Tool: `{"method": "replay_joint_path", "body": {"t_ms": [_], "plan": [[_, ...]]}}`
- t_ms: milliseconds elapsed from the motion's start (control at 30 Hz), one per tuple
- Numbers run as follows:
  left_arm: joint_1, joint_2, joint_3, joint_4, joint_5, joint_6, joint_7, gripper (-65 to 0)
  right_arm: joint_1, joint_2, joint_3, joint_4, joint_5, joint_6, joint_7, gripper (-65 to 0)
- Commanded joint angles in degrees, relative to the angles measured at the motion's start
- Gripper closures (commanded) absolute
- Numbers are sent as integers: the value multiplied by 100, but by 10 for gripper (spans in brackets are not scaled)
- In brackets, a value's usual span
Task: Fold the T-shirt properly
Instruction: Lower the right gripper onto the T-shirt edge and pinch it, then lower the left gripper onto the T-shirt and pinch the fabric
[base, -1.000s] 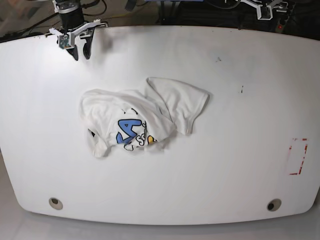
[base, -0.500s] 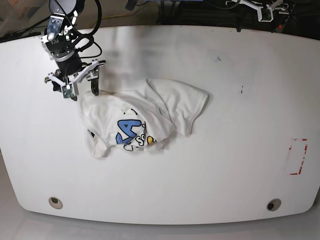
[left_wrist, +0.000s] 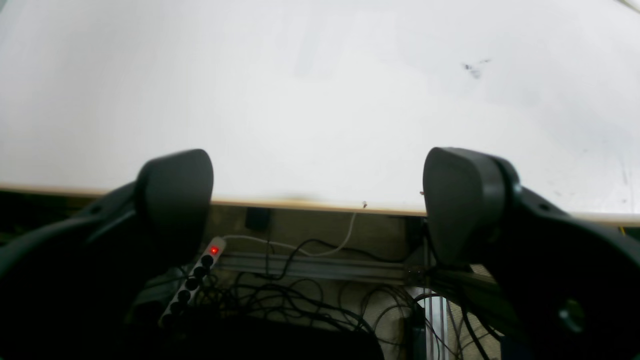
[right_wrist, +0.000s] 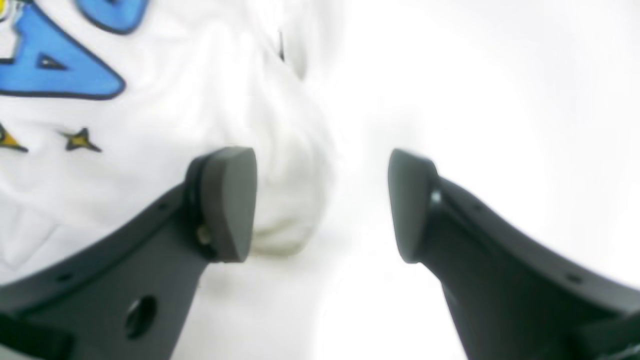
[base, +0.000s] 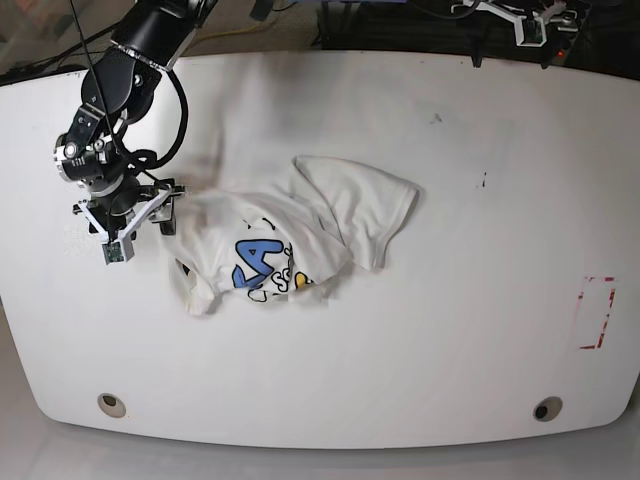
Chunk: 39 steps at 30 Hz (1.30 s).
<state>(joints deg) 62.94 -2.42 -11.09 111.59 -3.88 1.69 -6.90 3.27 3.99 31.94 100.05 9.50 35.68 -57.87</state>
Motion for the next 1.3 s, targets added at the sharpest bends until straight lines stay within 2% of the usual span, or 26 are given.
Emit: {"method": "replay_joint_path", "body": {"t_ms": [0,200,433,533,700,1033,1133,1200,1267], "plan": [[102,-27,-12,72,23,37,-124,-650,249,54,19,-242,74,14,103,-395],[-4,-290,-20,72,23,37,-124,-650,574,45,36,-1113,74,5,147,-395],[-83,-334,-29,72,23,37,-124,-650,592,36,239,-1456,31,-21,534,-395],[-259,-334,-29,72,23,37,-97,-650,653,159,256,-1754,66,-21,543,-393],[-681,-334,-29,124,14,37,518,-650,662,221,265,-2018,74,-21,560,-393],[-1797,-326,24,124,14,28,1116,-650,653,177,265,-2045,74,-21,613,-388],[-2201,-326,138,124,14,28,1573,-650,618,168,265,-2053,74,-21,683,-319],[-2421,-326,199,124,14,28,1828,-650,610,168,265,-2053,74,-21,683,-238],[-2746,-326,270,124,14,28,2083,-650,610,168,265,-2045,74,-21,683,-120]]}}
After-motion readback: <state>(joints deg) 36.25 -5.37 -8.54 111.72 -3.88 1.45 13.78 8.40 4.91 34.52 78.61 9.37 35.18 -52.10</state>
